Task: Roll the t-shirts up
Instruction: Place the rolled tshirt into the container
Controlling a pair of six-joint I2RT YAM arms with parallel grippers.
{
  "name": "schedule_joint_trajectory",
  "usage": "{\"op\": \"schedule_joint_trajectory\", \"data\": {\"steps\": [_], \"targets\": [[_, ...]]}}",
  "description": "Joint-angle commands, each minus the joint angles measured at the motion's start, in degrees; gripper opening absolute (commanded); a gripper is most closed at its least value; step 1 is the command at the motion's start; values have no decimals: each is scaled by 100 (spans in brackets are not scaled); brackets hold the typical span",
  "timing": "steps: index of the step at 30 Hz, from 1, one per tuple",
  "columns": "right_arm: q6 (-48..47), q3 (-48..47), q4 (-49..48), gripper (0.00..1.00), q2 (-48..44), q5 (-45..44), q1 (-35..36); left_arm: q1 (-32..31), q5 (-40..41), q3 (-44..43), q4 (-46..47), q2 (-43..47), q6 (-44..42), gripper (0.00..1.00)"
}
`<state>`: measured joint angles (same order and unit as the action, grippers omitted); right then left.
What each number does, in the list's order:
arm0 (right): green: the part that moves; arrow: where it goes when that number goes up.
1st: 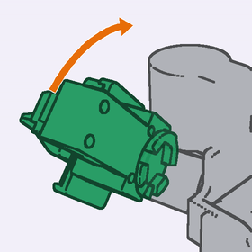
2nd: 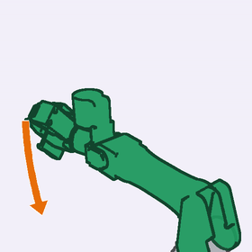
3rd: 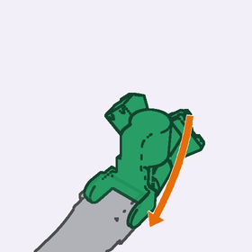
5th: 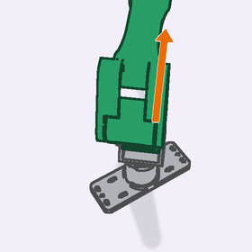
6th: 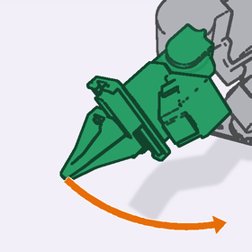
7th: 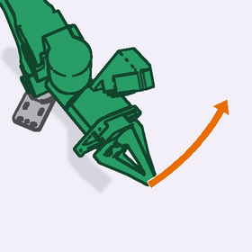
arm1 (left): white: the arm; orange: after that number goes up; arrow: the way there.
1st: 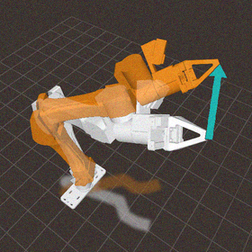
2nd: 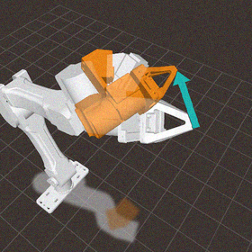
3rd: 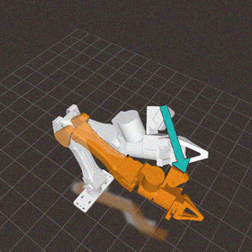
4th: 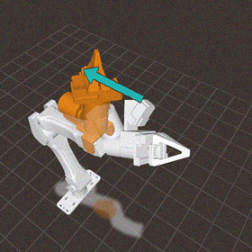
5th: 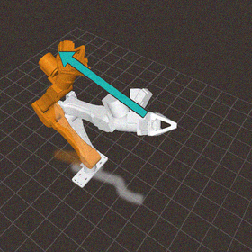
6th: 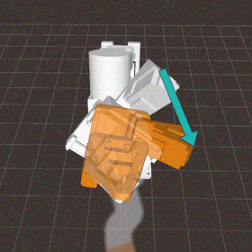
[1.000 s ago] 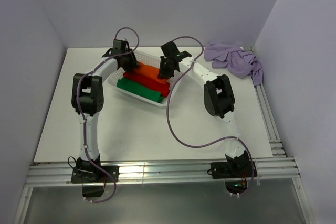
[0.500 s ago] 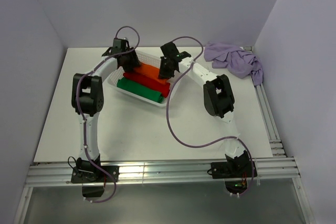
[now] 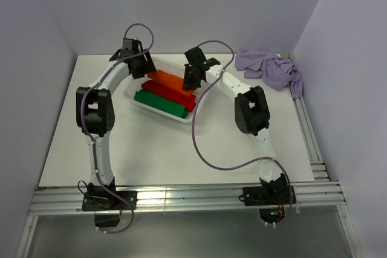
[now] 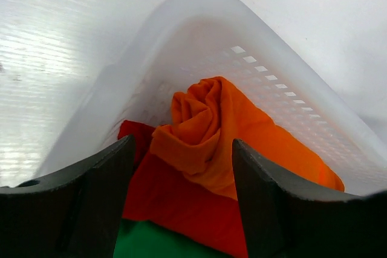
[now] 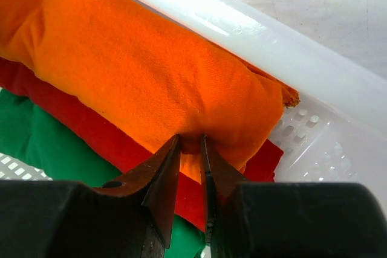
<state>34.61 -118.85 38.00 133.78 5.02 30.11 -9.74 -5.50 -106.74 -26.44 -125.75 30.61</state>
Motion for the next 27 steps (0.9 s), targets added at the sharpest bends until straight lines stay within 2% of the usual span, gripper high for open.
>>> {"op": "schedule_joint_trajectory", "data": {"steps": [1, 7, 15, 27], "targets": [[-130, -262, 182, 27, 44, -159, 30, 77, 286, -269, -195, 508, -187, 70], [-113, -235, 120, 28, 0, -106, 30, 51, -222, -120, -116, 710, -55, 57], [-42, -376, 50, 27, -88, -18, 22, -459, -549, 109, 165, 588, -73, 54], [169, -517, -363, 28, -404, 324, 39, -459, -716, 162, 147, 508, -161, 51]]}}
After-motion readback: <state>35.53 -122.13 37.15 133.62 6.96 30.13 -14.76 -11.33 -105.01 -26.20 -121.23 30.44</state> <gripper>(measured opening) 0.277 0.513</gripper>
